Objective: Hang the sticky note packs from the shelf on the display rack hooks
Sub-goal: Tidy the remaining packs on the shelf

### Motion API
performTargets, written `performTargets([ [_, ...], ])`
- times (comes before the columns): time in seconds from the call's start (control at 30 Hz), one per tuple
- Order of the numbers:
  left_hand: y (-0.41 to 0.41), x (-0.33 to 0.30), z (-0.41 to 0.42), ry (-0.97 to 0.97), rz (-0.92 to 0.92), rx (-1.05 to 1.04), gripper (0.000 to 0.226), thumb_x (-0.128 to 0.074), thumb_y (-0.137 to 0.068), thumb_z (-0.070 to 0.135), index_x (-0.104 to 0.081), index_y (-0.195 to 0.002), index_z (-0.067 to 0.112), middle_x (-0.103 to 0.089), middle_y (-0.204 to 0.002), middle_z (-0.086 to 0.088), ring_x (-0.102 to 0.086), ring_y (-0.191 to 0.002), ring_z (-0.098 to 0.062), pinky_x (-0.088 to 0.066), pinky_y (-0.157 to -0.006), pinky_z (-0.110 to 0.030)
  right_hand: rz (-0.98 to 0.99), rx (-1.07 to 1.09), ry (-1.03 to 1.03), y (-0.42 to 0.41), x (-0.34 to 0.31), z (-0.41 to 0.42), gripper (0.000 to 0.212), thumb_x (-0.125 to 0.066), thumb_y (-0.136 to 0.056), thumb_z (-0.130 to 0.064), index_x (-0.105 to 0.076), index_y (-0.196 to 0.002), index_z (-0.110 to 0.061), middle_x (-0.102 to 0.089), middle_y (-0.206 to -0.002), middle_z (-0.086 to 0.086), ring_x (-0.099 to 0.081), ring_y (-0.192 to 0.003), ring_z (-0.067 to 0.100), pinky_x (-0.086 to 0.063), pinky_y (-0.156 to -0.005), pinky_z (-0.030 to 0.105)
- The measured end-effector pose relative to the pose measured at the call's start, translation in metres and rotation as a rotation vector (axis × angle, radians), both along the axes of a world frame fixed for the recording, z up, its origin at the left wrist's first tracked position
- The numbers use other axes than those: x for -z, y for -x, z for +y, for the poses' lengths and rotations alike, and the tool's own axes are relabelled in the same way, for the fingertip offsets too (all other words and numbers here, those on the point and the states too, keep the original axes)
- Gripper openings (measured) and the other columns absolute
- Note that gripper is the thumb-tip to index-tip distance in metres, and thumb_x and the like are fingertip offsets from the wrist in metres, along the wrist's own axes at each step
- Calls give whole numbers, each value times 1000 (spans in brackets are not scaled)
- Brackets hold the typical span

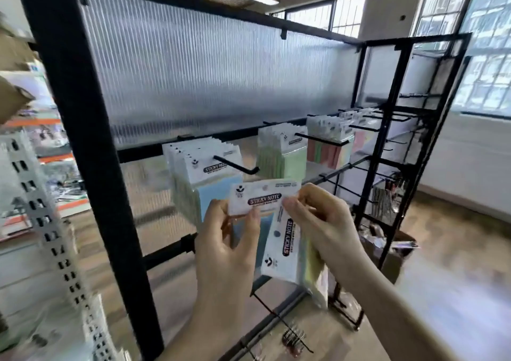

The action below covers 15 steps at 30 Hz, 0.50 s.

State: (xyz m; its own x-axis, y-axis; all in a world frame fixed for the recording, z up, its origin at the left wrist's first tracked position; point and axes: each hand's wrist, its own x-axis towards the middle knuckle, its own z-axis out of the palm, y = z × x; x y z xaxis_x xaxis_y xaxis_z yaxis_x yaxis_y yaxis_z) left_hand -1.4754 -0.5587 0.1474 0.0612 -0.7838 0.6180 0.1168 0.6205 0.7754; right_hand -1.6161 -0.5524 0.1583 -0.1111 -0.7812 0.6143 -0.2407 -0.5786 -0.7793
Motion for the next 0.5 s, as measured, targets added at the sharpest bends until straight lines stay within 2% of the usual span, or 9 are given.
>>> performTargets([
  [0.07, 2, -4, -1, 25, 52, -37, 11, -61, -83, 27, -57, -83, 17, -67, -74, 17, -63, -64, 4, -43, -50, -5, -22, -62, 43, -2, -4, -5, 23, -59, -89, -17, -51, -68, -20, -53, -53, -21, -50, -46, -8, -34, -46, 3],
  [0.13, 3, -7, -6, 7, 92, -54, 18, -66, -85, 31, -57, -80, 17, -67, -73, 9, -65, -63, -3, -48, -51, -14, -48, -105, 67, -3, -8, -11, 23, -58, -89, -20, -51, -67, -17, -55, -54, -20, -52, -47, -7, -36, -46, 4],
  [0.2, 4, -12, -12, -18, 98, -77, 19, -68, -85, 35, -57, -79, 20, -69, -75, 2, -67, -66, -12, -52, -53, -23, -71, -114, 62, -4, -12, -20, 29, -60, -88, -25, -50, -65, -10, -57, -56, -13, -54, -49, -3, -39, -46, 8],
  [0.23, 5, -14, -15, -25, 107, -83, 18, -67, -84, 34, -57, -78, 20, -70, -76, 0, -68, -66, -13, -52, -52, -22, -87, -109, 57, -4, -13, -25, 32, -61, -87, -28, -50, -65, -7, -57, -57, -9, -56, -50, 2, -39, -46, 10],
  [0.33, 11, -18, -19, -13, 143, -117, 24, -65, -85, 31, -56, -80, 9, -70, -73, -1, -68, -61, -9, -49, -48, -17, -119, -141, 42, -1, -16, -37, 30, -61, -86, -28, -50, -63, -11, -56, -55, -7, -54, -49, 4, -38, -45, 12],
  [0.43, 13, -17, -23, 4, 92, -213, 38, -64, -88, 43, -56, -83, 5, -66, -70, -7, -65, -62, -25, -51, -50, -35, -92, -202, 27, 1, -16, -48, 27, -60, -85, -29, -53, -63, -16, -59, -56, -7, -57, -50, 4, -39, -45, 12],
  [0.5, 14, -16, -26, -11, 66, -270, 41, -61, -88, 44, -55, -83, 4, -65, -68, -4, -63, -58, -20, -50, -49, -33, -59, -214, 8, 3, -14, -56, 29, -59, -84, -34, -54, -64, -13, -61, -58, -3, -61, -53, 9, -41, -46, 13],
])
